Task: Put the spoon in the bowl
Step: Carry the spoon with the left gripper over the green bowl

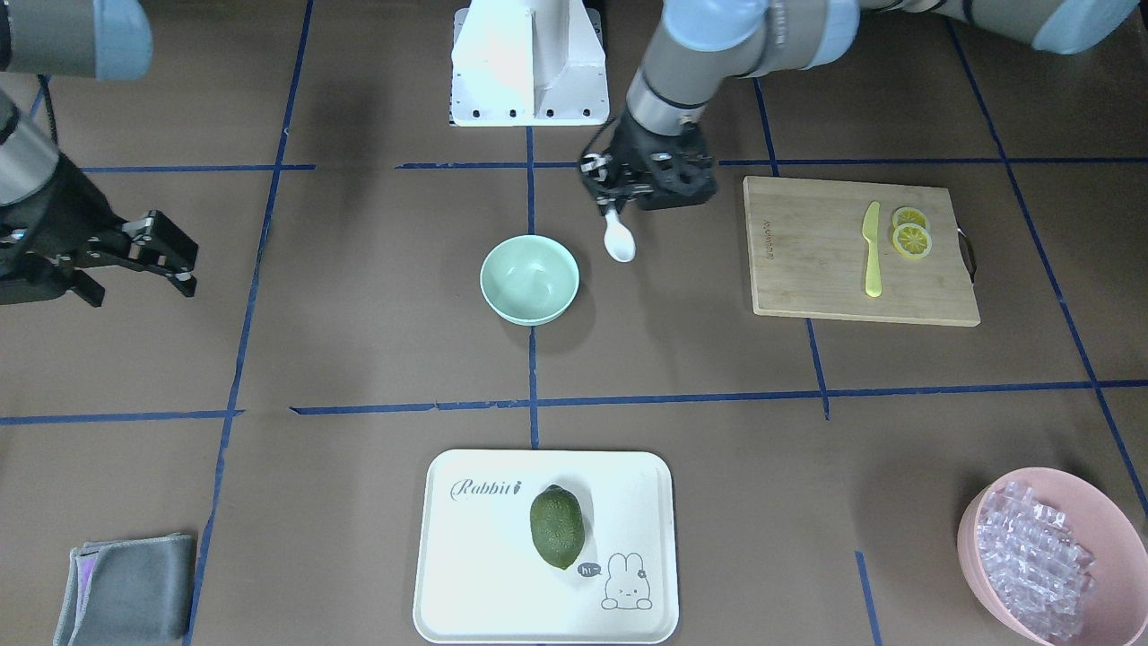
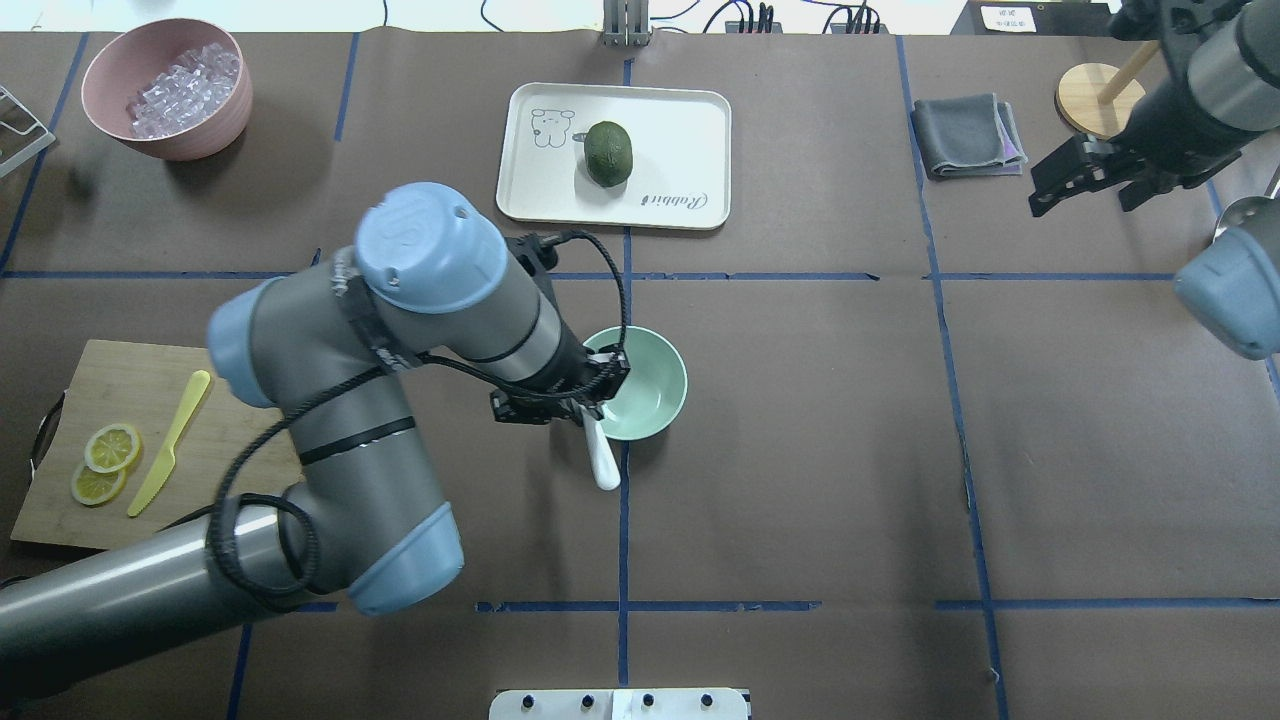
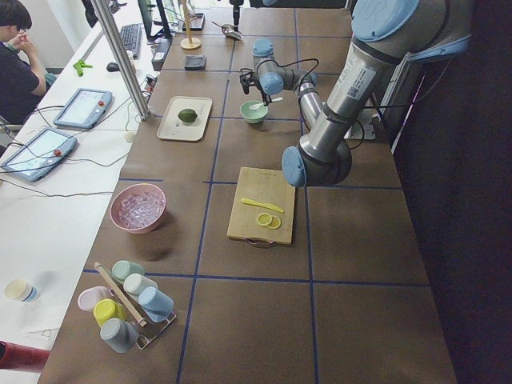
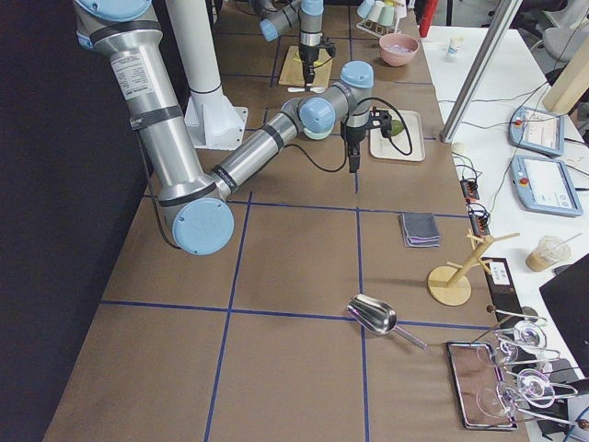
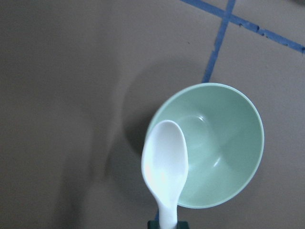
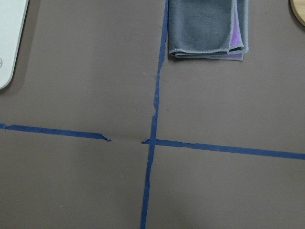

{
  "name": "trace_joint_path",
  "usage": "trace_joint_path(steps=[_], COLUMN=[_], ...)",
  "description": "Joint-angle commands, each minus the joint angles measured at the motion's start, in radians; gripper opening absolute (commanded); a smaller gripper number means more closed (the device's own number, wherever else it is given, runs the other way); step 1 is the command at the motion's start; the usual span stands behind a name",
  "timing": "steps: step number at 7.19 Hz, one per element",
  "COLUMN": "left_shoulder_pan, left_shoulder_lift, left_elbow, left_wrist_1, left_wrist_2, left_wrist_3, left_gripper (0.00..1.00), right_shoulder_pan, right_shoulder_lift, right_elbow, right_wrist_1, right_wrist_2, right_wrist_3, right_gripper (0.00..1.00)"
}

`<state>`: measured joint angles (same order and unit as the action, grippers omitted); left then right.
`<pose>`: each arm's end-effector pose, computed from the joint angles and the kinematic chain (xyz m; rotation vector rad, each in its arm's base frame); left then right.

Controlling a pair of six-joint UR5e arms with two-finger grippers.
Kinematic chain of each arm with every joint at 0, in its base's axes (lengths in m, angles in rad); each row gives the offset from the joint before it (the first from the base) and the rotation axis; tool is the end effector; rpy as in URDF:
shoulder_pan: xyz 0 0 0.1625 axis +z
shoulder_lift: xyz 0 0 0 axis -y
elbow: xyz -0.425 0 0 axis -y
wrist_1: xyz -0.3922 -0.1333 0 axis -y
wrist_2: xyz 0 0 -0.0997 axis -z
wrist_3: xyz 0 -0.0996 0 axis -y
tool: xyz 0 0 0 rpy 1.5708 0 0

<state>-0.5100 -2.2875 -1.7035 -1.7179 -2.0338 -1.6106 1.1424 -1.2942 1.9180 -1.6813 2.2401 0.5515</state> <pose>0.5389 -0.4032 0.1531 -0.1844 1.0507 -0.2663 -0.1674 -0.5387 0.3613 0.1277 -0.8088 -0.0556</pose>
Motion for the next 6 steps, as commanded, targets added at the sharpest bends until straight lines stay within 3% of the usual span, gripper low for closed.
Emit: trace_joint_path(steps=[1,3,4,5,6], left_shoulder_pan=[0.015,0.015,0.015,0.015,0.015], left_shoulder_lift=[-0.044,-0.052,-0.056,-0.055,-0.058], left_elbow=[0.091,0.093,0.094,0.094,0.094], left_wrist_1=[-0.066,-0.066,-0.066,-0.068,-0.068], left_wrist_2=[0.015,0.015,0.015,0.017,0.03], left_wrist_3=[-0.035,-0.037,-0.034,-0.026,-0.026], left_gripper=[0.0,0.01,0.18,0.9,1.0], right_shoulder_pan=[0.066,0.083,0.088,0.098,0.1], right_shoulder_lift=[-0.027,-0.036,-0.039,-0.049,-0.051], right_elbow=[-0.028,-0.03,-0.03,-0.03,-0.03], right_wrist_1=[0.0,0.0,0.0,0.0,0.0], right_wrist_2=[0.041,0.055,0.055,0.059,0.061], right_wrist_3=[-0.092,-0.1,-0.113,-0.123,-0.125], right_gripper=[1.0,1.0,1.0,1.0,1.0])
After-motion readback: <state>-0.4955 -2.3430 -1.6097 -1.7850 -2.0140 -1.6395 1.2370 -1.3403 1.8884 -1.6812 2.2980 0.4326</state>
